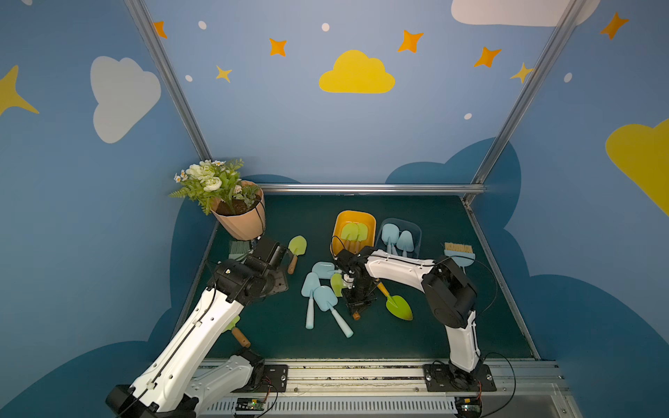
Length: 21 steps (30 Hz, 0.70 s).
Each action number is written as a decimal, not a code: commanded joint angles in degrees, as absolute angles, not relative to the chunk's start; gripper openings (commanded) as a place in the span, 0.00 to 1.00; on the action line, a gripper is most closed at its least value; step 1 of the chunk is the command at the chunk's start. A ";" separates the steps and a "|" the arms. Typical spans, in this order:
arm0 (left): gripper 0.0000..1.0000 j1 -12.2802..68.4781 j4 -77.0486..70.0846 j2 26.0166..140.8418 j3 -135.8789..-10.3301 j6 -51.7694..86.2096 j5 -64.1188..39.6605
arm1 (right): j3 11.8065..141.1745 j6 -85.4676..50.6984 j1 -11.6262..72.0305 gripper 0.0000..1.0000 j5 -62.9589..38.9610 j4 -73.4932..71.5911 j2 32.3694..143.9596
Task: Sort the small shovels by color and place them into the storage box
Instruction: Pick up the shovel from the center of the board.
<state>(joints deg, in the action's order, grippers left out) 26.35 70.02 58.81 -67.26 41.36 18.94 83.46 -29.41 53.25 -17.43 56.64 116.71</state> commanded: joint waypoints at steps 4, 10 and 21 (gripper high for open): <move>0.56 26.10 70.05 58.24 -67.15 40.89 17.87 | 85.37 -28.35 53.87 0.17 -15.04 60.95 114.85; 0.57 26.10 70.57 58.06 -68.10 41.30 17.42 | 86.16 -27.27 54.80 0.13 -13.71 63.57 112.58; 0.57 26.11 70.75 56.50 -67.94 42.04 16.57 | 88.82 -26.47 55.82 0.07 -13.63 71.63 104.43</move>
